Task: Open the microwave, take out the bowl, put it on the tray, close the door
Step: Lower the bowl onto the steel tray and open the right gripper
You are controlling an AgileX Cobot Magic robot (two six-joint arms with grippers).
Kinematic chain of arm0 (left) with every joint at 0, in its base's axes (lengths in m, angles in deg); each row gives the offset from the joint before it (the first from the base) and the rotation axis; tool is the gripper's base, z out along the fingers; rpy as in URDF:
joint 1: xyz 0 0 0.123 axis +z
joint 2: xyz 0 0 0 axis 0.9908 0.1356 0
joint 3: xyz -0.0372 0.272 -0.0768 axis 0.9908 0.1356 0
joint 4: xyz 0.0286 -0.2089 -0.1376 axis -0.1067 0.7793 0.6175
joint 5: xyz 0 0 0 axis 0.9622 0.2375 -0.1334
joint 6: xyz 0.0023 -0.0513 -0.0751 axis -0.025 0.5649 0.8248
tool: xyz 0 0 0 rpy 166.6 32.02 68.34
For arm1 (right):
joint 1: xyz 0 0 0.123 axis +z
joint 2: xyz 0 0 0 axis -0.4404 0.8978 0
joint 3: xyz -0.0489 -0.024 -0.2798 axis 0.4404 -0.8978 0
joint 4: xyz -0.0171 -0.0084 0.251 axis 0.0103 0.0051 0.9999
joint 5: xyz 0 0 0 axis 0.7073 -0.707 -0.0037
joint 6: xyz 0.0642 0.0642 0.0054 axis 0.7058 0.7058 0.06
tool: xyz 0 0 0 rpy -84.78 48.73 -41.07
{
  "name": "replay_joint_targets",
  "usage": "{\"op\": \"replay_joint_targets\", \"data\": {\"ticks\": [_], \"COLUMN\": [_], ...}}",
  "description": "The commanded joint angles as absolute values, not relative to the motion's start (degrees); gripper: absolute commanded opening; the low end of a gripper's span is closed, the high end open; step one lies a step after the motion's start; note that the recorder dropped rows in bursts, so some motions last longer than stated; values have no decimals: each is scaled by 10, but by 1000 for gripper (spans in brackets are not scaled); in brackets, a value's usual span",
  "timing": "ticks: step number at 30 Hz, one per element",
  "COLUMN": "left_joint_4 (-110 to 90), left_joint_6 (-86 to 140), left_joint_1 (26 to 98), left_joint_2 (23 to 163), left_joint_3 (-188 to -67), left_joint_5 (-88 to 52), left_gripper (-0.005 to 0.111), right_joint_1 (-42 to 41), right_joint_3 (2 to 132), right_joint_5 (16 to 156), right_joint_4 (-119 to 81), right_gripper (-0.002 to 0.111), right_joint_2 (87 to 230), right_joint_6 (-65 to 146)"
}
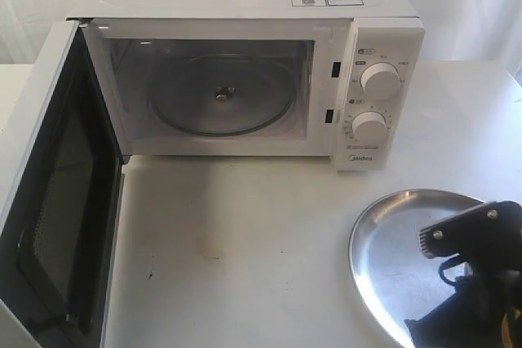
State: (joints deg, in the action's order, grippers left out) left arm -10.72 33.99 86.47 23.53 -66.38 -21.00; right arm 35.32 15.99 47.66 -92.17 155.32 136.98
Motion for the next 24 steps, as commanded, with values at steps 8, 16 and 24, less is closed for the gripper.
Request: {"op": "replay_joint_targets", "data": {"ticks": [8,16,24], "left_joint_4": [-103,-103,-103], "left_joint_6": [340,340,340], "left_joint_1": [864,864,864], "left_joint_2": [234,234,234], "left_joint_3": [-665,-665,-665], "left_joint_5": [-213,-213,-213], "left_gripper": [0,0,0], "right_joint_1": [391,391,391], "right_joint_3": [112,121,120], "right_joint_5": [498,491,565], "right_joint_4": [-1181,-1188,-1188], "right_gripper": [0,0,0], "right_joint_2": [1518,1519,1534], "right_joint_6": [1613,1613,1611]}}
